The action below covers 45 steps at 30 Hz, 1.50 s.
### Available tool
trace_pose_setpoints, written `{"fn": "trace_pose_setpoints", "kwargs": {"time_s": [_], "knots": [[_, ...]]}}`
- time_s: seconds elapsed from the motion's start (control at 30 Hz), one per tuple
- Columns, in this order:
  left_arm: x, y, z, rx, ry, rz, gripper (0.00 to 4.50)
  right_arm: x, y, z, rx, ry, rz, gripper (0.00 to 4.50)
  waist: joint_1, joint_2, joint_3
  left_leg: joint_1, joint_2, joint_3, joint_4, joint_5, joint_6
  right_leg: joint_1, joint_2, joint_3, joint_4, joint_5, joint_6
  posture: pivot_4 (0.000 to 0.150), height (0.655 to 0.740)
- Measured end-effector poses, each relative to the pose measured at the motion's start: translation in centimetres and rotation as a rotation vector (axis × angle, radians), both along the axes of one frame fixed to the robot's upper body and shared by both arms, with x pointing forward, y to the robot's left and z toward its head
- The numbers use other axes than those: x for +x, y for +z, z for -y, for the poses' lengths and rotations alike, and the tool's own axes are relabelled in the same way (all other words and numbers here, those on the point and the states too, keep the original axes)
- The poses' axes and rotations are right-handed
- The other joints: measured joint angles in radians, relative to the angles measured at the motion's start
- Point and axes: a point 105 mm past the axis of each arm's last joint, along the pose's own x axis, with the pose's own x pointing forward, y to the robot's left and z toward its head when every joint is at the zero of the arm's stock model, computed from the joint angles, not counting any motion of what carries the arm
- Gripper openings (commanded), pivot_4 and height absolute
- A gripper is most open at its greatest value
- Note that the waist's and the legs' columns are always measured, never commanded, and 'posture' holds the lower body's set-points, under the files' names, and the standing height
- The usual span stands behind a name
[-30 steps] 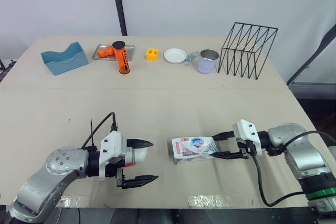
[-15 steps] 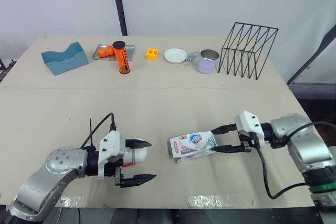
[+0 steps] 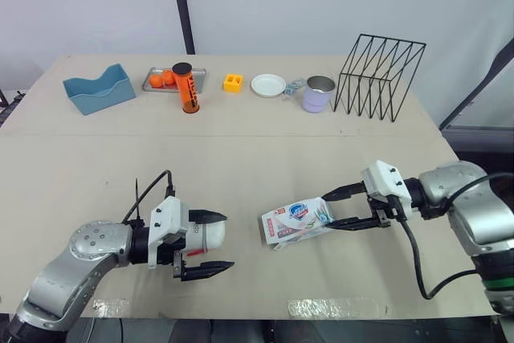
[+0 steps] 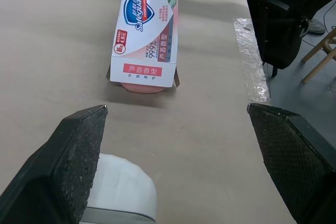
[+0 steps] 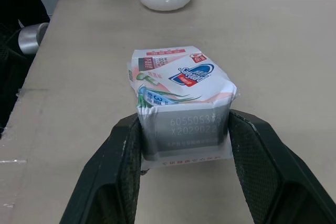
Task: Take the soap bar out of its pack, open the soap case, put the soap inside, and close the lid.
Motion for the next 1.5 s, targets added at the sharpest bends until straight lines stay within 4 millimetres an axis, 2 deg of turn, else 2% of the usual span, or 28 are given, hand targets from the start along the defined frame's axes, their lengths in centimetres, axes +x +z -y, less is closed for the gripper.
{"fn": "trace_pose_setpoints", "kwargs": {"time_s": [0.27, 0.43, 0.57, 0.8, 1.0, 1.3, 1.5], "knots": [[0.2, 0.0, -0.1, 0.006, 0.002, 0.004, 4.50, 0.1, 0.9, 0.3, -0.003, -0.007, 0.010, 2.54, 0.000, 0.000, 0.000, 0.000, 0.000, 0.000, 0.000, 0.000, 0.000, 0.000, 0.000, 0.000, 0.000, 0.000, 0.000, 0.150, 0.7400], [0.1, 0.0, -0.1, 0.007, -0.007, 0.011, 4.50, 0.1, 2.0, 1.3, -0.016, -0.032, 0.027, 2.54, 0.000, 0.000, 0.000, 0.000, 0.000, 0.000, 0.000, 0.000, 0.000, 0.000, 0.000, 0.000, 0.000, 0.000, 0.000, 0.150, 0.7400], [0.1, -0.1, -0.2, 0.012, -0.014, 0.009, 4.50, 0.1, 2.9, 2.9, -0.023, -0.095, 0.044, 2.54, 0.000, 0.000, 0.000, 0.000, 0.000, 0.000, 0.000, 0.000, 0.000, 0.000, 0.000, 0.000, 0.000, 0.000, 0.000, 0.150, 0.7400], [0.4, -0.2, -0.3, 0.015, -0.019, 0.005, 4.50, 0.1, 3.4, 5.5, 0.011, -0.211, 0.029, 2.54, 0.000, 0.000, 0.000, 0.000, 0.000, 0.000, 0.000, 0.000, 0.000, 0.000, 0.000, 0.000, 0.000, 0.000, 0.000, 0.150, 0.7400], [0.8, -0.2, -0.5, 0.017, -0.018, 0.007, 4.50, 0.7, 3.9, 7.9, 0.110, -0.375, 0.052, 2.54, 0.000, 0.000, 0.000, 0.000, 0.000, 0.001, 0.000, 0.000, 0.000, 0.000, 0.000, 0.000, 0.000, 0.000, 0.000, 0.150, 0.7400], [0.9, -0.3, -0.5, 0.020, -0.031, 0.009, 4.50, 2.8, 3.1, 10.6, 0.324, -0.643, 0.147, 2.54, -0.001, 0.001, 0.000, 0.000, 0.000, 0.001, 0.000, 0.000, 0.000, 0.000, 0.000, 0.000, 0.000, 0.000, 0.000, 0.150, 0.7400], [1.0, -0.3, -0.3, 0.026, -0.036, 0.017, 4.50, 2.7, -0.3, 12.2, 0.317, -0.786, 0.117, 2.54, -0.001, 0.002, 0.001, 0.000, -0.001, 0.001, 0.000, 0.000, 0.000, 0.000, 0.000, 0.001, 0.000, 0.000, 0.000, 0.150, 0.7400]]}}
